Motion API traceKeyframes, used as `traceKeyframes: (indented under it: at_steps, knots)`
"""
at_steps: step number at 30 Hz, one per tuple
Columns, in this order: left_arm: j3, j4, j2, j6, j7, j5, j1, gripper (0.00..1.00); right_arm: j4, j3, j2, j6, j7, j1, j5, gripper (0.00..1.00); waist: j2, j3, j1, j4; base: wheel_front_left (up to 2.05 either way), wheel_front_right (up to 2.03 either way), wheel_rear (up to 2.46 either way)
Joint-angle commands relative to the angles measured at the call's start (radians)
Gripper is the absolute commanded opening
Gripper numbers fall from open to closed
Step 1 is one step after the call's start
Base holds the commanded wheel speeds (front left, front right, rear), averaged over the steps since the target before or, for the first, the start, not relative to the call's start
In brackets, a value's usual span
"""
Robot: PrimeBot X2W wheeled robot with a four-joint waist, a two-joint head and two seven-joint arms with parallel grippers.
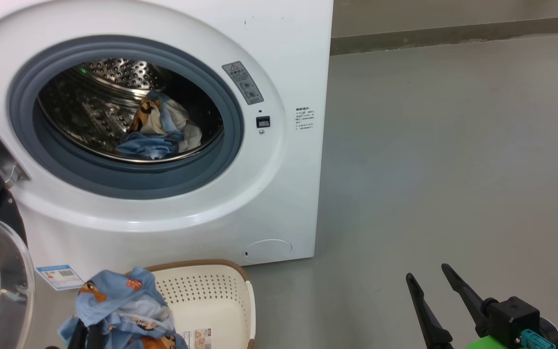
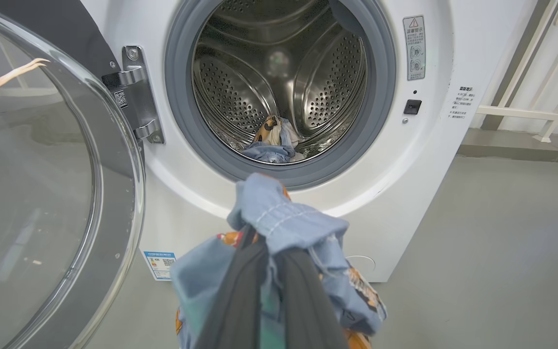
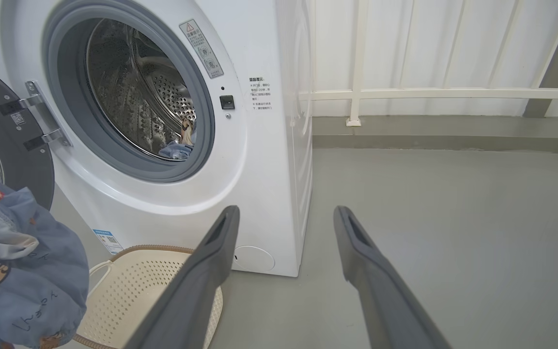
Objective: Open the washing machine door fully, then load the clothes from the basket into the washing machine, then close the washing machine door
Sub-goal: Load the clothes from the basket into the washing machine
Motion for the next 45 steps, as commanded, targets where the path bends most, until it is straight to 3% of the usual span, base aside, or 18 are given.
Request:
traceKeyframes:
  at_steps: [1,11,19,30,38,45]
  knots:
    - [0.034,-0.024,0.02,0.004,-0.006,-0.003,-0.032,0.0,-0.025,0.022,-0.004,0.002,-0.006,-0.02,-0.003,1.0,0.0,0.002,0.0,0.001,0.0,0.0,0.0]
    - [0.028,-0.007,0.013,0.01,-0.011,-0.007,-0.055,0.0,-0.028,0.029,-0.004,0.002,-0.006,-0.029,-0.002,1.0,0.0,0.021,0.0,0.0,0.0,0.0,0.0]
    - [0.021,0.063,-0.001,-0.017,-0.019,-0.03,-0.149,0.0,-0.045,0.038,-0.004,0.002,-0.013,-0.05,0.0,1.0,0.0,0.091,0.0,-0.006,0.0,0.0,0.0]
    - [0.05,0.29,-0.007,-0.087,-0.038,-0.078,-0.498,0.0,-0.052,0.061,-0.004,0.002,-0.044,-0.148,0.006,1.0,0.0,0.292,0.0,-0.047,0.0,0.0,0.0]
    - [0.093,0.459,0.042,-0.15,0.022,-0.137,-0.794,0.0,-0.018,0.085,-0.004,0.002,-0.103,-0.231,0.037,1.0,0.0,0.443,0.0,-0.115,0.0,0.0,0.0]
    - [0.102,0.565,0.111,-0.181,0.126,-0.154,-0.983,0.0,0.03,0.115,-0.004,0.002,-0.162,-0.289,0.07,1.0,0.0,0.529,0.0,-0.178,0.0,0.0,0.0]
